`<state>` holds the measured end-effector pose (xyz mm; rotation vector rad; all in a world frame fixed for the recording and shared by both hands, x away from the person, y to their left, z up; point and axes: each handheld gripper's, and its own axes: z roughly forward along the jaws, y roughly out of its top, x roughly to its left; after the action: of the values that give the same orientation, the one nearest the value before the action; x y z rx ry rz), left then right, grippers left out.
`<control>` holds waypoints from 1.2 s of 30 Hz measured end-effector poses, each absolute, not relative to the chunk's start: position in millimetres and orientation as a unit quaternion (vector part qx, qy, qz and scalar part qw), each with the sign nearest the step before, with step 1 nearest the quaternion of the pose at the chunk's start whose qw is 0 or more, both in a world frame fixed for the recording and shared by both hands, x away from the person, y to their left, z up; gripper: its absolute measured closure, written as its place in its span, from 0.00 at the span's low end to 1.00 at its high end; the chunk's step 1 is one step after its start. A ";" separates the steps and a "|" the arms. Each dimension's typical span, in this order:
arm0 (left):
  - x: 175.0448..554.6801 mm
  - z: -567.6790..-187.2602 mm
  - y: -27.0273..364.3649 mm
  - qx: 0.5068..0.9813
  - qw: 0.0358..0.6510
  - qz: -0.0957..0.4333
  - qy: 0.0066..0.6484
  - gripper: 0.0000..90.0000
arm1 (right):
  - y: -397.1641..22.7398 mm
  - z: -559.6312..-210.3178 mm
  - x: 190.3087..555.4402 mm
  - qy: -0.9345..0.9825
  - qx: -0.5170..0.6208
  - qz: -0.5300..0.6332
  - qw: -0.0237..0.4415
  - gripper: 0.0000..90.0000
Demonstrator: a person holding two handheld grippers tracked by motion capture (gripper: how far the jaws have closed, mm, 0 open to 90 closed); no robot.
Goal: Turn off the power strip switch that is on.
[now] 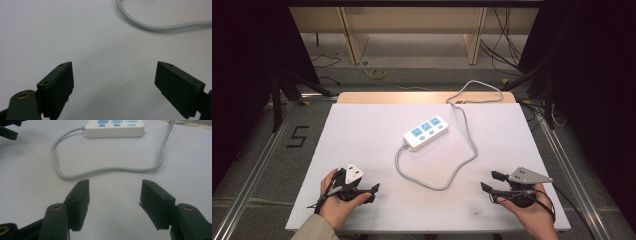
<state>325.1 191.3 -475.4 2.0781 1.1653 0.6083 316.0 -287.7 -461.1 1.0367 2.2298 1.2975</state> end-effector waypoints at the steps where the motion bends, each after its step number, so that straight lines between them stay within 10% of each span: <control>1: 325.3 -475.8 191.3 0.797 0.334 0.234 0.446 0.17 | -287.6 -461.3 315.9 0.790 0.365 0.459 0.180 0.48; 17: 328.2 -479.8 194.7 0.792 0.330 0.233 0.458 0.17 | -282.6 -455.7 315.3 0.814 0.351 0.414 0.208 0.99; 36: 328.5 -480.6 192.4 0.787 0.335 0.229 0.465 0.17 | -273.9 -451.7 333.3 0.823 0.358 0.389 0.210 1.00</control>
<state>328.5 192.4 -480.6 2.0530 1.2123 0.5986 333.3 -273.9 -451.7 0.9941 2.2868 1.0813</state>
